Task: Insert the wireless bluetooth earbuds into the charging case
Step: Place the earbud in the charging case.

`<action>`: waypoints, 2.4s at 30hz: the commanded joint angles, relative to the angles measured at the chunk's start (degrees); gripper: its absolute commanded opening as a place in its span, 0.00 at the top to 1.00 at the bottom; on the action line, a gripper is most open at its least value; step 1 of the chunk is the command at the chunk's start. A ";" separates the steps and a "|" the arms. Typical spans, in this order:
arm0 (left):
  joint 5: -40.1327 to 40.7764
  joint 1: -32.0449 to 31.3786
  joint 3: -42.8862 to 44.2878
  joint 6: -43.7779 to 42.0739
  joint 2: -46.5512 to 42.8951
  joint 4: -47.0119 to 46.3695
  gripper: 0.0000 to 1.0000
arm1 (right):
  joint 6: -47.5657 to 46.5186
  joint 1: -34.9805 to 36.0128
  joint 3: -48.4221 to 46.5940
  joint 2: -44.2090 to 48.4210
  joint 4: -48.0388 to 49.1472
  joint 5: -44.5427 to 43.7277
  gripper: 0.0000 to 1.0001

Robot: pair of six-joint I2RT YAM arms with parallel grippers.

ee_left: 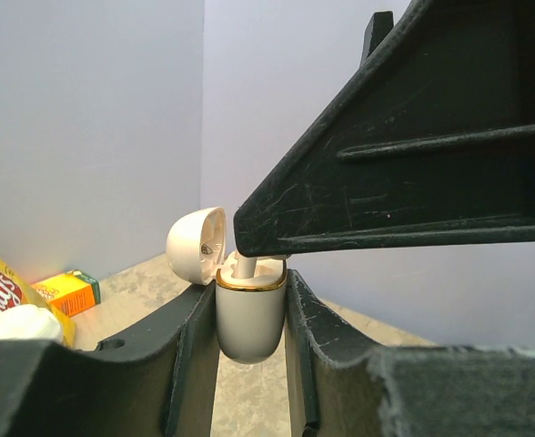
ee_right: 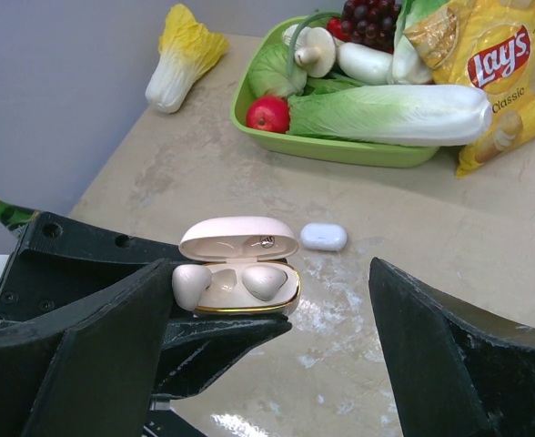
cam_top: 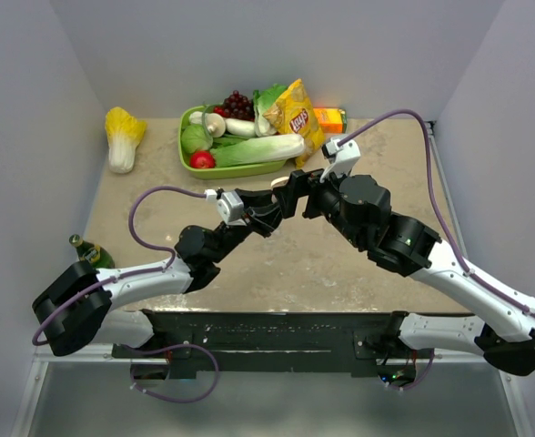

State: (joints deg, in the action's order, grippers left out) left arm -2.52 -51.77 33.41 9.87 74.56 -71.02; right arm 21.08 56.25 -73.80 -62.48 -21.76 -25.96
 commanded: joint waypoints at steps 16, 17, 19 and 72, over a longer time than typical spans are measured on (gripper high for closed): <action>-2.66 0.00 -0.19 0.50 -2.23 -7.90 1.00 | -0.34 -0.09 -1.35 -1.51 0.58 -0.94 0.11; -2.57 0.00 -0.27 0.50 -2.23 -7.99 1.00 | -0.25 -0.09 -1.52 -1.51 0.58 -1.11 0.11; -2.49 0.00 -0.36 0.41 -2.32 -8.08 1.00 | -0.34 -0.09 -1.44 -1.59 0.66 -1.11 0.11; -1.52 0.00 -0.62 -0.20 -1.00 -7.73 1.00 | -1.48 -0.17 -2.75 6.40 2.95 -1.90 0.17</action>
State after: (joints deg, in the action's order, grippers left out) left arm -4.23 -51.77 32.97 9.96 74.32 -72.75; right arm 20.32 56.21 -76.58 -58.28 -20.91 -25.06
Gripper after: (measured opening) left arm 0.347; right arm 0.858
